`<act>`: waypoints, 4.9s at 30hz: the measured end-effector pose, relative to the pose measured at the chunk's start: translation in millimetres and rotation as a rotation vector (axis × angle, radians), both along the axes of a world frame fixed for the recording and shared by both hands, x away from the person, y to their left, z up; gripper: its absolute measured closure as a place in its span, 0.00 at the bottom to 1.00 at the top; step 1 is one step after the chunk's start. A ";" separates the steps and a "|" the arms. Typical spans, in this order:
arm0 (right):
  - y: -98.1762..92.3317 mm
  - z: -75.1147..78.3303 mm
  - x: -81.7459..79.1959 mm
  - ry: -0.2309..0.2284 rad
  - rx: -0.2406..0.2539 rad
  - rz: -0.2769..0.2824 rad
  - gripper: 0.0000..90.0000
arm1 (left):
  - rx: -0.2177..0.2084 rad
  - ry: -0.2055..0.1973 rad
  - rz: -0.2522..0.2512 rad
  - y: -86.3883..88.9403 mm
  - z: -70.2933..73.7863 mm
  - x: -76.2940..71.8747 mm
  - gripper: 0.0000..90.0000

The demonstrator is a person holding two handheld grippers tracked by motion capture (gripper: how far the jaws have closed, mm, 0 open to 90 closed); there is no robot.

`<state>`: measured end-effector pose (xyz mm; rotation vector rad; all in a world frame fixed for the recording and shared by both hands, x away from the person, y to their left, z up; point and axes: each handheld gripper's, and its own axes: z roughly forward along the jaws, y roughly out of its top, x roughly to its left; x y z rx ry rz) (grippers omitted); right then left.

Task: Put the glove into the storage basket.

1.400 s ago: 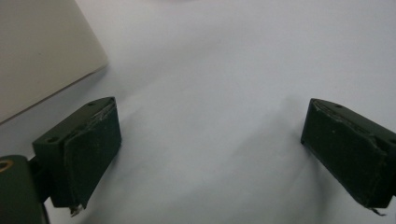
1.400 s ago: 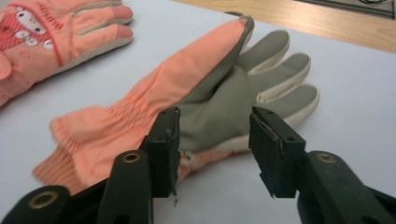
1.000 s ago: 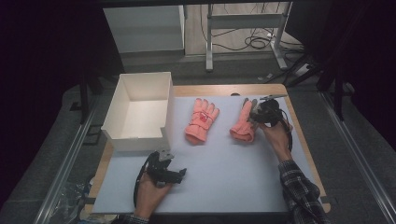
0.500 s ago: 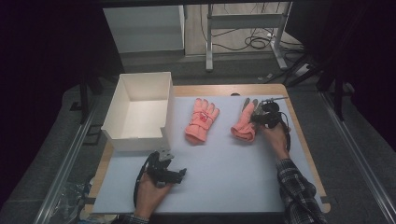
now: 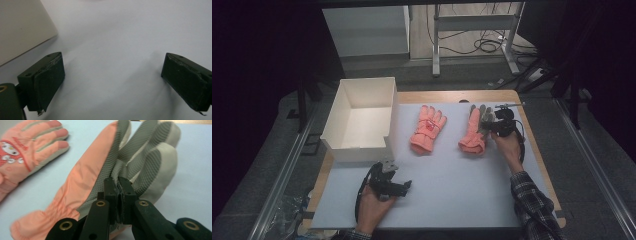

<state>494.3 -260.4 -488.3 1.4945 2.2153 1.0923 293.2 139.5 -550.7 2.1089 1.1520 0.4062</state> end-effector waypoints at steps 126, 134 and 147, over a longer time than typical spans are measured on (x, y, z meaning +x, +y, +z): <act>208.3 -3.0 12.6 0.014 -0.184 0.204 0.96 | 0.000 0.002 0.000 0.0 0.0 0.1 0.05; 208.7 12.7 -0.4 -0.020 -0.159 0.270 0.96 | 0.003 0.002 -0.001 0.2 0.1 0.1 0.05; 197.4 41.6 -21.2 -0.041 -0.104 0.343 0.95 | 0.003 0.000 -0.001 0.2 0.0 0.2 0.05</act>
